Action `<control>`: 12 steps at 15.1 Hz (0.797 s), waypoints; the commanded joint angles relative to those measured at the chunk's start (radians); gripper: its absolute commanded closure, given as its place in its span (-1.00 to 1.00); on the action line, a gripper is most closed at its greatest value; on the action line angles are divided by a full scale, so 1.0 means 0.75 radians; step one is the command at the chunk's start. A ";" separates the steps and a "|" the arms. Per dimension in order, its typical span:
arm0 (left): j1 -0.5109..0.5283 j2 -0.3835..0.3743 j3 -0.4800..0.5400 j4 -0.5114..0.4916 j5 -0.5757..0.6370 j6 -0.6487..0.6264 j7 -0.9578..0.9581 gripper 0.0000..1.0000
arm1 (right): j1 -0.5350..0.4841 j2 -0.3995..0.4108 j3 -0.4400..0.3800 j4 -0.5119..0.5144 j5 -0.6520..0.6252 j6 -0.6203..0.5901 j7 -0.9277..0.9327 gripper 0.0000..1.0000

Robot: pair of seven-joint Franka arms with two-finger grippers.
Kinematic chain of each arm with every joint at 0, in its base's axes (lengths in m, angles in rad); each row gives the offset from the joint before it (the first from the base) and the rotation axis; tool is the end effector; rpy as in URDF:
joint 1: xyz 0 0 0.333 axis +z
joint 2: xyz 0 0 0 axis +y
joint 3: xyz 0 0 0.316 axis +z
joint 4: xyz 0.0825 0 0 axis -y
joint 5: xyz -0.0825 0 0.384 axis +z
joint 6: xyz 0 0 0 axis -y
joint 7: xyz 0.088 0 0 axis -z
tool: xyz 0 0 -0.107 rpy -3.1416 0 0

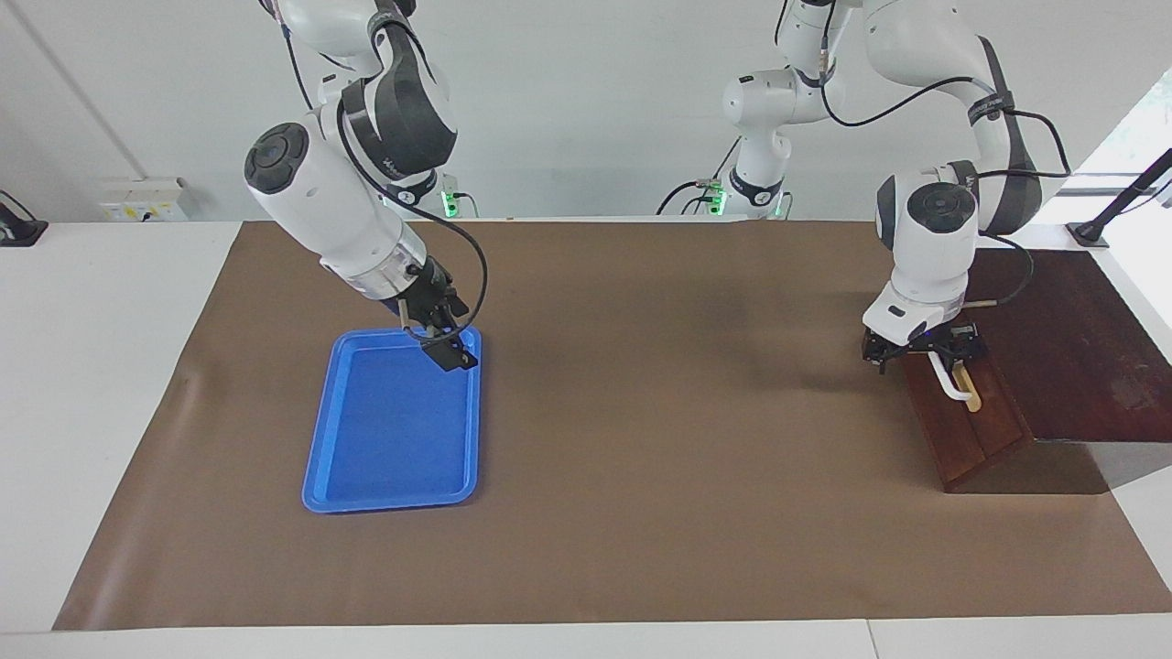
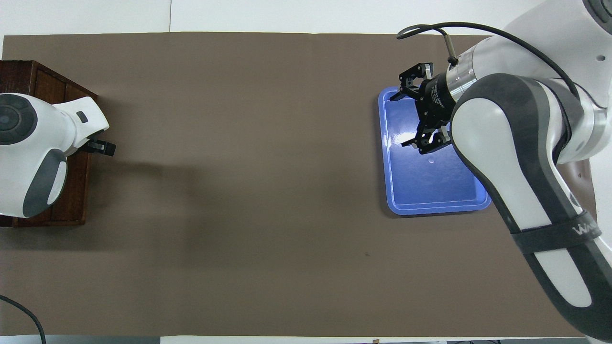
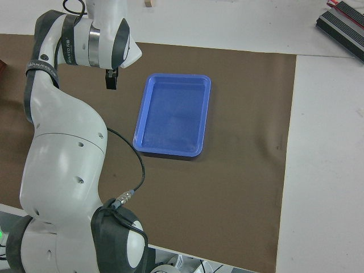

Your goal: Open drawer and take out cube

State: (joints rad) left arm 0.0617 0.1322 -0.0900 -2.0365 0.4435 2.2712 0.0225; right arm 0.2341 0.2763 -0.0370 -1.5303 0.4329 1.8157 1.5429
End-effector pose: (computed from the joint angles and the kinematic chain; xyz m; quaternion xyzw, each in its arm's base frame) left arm 0.5872 -0.0047 0.3921 -0.9716 0.1570 -0.0514 0.1693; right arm 0.6290 0.1636 0.5060 -0.7332 0.6488 0.1527 0.1349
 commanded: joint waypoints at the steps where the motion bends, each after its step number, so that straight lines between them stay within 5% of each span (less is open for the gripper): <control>1: -0.011 0.010 -0.015 -0.019 0.018 0.056 -0.056 -1.00 | 0.031 -0.019 -0.002 -0.080 0.075 0.080 0.135 -0.91; 12: -0.283 0.004 -0.017 -0.011 -0.002 -0.016 -0.462 -1.00 | 0.095 0.000 -0.002 -0.122 0.106 0.048 0.074 -0.94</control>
State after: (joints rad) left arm -0.1237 0.1363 -0.1096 -2.0384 0.4439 2.2695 -0.2969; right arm 0.3016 0.2824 -0.0353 -1.6142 0.4985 1.8519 1.6319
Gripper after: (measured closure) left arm 0.000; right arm 0.031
